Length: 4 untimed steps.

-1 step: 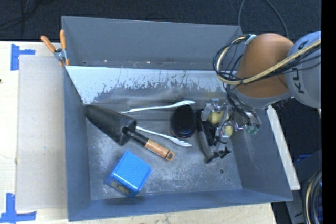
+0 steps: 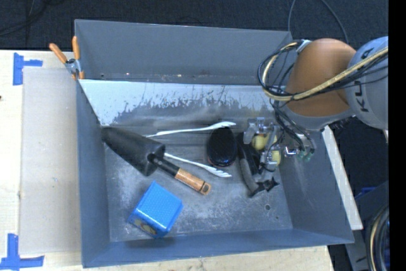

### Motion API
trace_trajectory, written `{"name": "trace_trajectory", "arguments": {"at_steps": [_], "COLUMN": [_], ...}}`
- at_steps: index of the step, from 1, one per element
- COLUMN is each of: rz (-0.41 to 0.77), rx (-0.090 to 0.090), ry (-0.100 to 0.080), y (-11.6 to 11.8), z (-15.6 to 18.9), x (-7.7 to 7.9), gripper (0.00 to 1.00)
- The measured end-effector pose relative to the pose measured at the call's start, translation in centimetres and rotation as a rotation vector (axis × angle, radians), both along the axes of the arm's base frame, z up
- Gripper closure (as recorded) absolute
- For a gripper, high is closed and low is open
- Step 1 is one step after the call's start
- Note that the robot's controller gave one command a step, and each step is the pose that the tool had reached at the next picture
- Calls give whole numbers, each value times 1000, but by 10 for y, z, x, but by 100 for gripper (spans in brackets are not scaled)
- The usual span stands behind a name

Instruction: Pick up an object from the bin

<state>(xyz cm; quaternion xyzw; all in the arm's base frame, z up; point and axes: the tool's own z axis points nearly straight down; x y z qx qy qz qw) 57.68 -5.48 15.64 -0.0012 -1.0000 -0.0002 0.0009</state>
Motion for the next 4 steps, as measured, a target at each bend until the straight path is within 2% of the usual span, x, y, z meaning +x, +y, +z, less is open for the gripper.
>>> {"name": "trace_trajectory", "arguments": {"at_steps": [1, 2, 3, 4], "rz": [-88, -373, -335, -400], "rx": [-1, -1, 0, -2], "ry": [-11, -6, 5, -2], "y": [72, 62, 102, 74], "z": [-76, -43, -50, -69], "x": [9, 18, -4, -3], "gripper": [0, 0, 0, 0]}}
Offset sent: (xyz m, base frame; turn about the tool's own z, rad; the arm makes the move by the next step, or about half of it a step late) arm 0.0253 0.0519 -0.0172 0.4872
